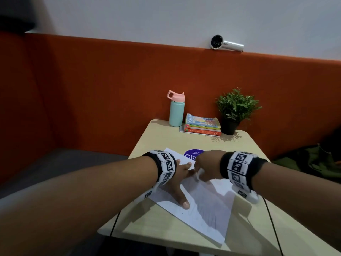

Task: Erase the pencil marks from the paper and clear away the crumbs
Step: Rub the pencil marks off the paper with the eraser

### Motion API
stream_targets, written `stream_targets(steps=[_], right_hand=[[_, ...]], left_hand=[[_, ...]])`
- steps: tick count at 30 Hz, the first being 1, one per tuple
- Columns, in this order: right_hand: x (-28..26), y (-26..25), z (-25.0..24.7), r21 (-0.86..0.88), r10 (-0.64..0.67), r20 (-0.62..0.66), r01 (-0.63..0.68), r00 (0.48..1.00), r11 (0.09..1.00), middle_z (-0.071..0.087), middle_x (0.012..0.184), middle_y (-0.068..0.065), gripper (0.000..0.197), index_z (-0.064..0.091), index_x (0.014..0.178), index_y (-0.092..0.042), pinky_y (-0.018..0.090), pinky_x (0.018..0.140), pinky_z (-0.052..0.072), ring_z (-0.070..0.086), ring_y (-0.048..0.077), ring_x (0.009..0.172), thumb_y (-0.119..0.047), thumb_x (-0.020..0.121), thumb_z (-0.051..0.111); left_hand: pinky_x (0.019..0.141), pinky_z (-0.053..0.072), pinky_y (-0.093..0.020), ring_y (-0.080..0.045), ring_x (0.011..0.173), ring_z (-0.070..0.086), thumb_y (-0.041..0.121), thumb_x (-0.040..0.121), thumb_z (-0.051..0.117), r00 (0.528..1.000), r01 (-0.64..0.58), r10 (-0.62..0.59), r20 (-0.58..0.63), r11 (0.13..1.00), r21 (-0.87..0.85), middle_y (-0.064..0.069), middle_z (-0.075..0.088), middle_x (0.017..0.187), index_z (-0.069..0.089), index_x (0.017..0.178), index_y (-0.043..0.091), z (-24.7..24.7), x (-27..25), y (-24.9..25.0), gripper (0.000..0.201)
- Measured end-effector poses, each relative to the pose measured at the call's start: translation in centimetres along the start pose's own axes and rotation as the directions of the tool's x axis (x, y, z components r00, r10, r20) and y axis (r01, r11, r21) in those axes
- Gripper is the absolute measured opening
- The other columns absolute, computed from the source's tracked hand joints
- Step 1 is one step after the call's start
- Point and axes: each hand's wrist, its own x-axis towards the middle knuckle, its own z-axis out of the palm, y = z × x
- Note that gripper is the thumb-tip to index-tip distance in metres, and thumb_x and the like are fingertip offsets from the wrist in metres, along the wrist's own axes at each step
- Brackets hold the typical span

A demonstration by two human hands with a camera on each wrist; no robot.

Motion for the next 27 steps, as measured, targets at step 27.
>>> stream_targets(steps=[27], right_hand=[[-0.3,-2.5,1.6,0.147,-0.113,-0.026,0.115,0.993,0.982,0.060,0.081,-0.011,0.022,0.071,0.104,-0.024,0.023,0.071,0.044,0.056,0.011,0.079,-0.036,0.088,0.063]], left_hand=[[0.121,0.018,-0.054,-0.027,0.155,0.015,0.081,0.069,0.071,0.998,0.042,-0.045,-0.035,0.995,-0.094,0.006,0.012,0.170,0.018,0.158,0.043,-0.6,-1.7,0.6,0.110]])
